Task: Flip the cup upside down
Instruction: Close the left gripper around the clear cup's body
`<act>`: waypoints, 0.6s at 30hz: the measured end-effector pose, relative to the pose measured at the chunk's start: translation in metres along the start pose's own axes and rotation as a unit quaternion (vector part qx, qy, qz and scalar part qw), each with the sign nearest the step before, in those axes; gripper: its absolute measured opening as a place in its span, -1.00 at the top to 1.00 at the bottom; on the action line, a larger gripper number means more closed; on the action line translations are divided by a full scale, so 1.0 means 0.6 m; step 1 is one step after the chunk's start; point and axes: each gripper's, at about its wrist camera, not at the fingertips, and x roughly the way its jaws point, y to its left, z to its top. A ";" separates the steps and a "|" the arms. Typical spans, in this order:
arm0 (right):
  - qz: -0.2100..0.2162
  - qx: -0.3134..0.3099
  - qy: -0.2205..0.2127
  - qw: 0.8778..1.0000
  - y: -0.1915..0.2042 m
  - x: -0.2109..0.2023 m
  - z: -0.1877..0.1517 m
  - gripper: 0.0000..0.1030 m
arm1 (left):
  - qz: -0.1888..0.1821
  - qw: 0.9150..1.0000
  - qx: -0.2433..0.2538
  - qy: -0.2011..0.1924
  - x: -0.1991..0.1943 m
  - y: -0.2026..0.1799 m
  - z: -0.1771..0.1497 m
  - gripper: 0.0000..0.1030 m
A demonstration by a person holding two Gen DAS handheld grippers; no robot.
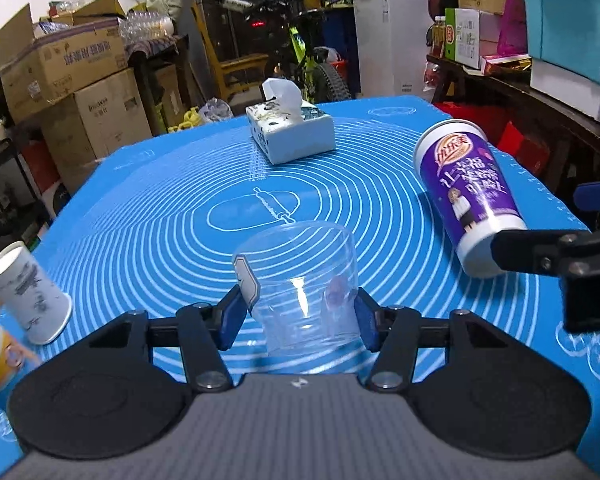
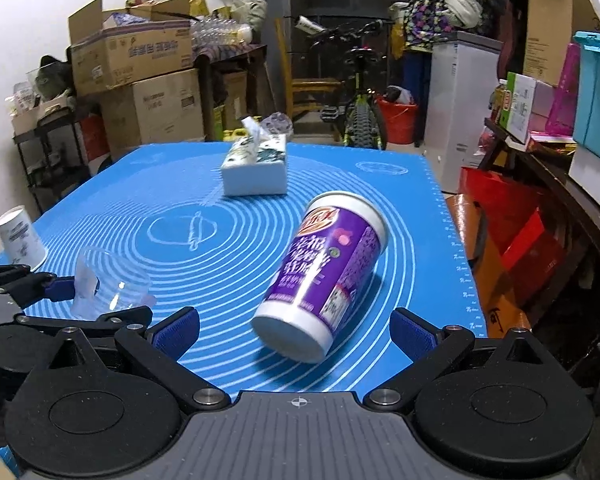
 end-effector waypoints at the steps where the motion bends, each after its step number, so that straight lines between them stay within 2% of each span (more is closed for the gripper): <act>1: -0.001 -0.007 0.000 1.000 0.004 -0.004 -0.001 -0.95 | -0.002 1.000 -0.001 -0.001 -0.004 0.000 -0.003 -0.12; 8: 0.002 -0.029 0.005 1.000 0.019 -0.020 -0.011 -0.95 | -0.014 1.000 -0.021 0.017 0.006 0.005 -0.021 -0.13; 16: -0.003 -0.044 0.013 0.999 0.033 -0.008 -0.014 -0.95 | -0.027 0.999 -0.033 0.029 0.014 0.020 -0.034 -0.15; 18: -0.002 -0.045 0.014 0.999 0.037 -0.006 -0.015 -0.95 | -0.031 0.998 -0.036 0.029 0.014 0.023 -0.033 -0.25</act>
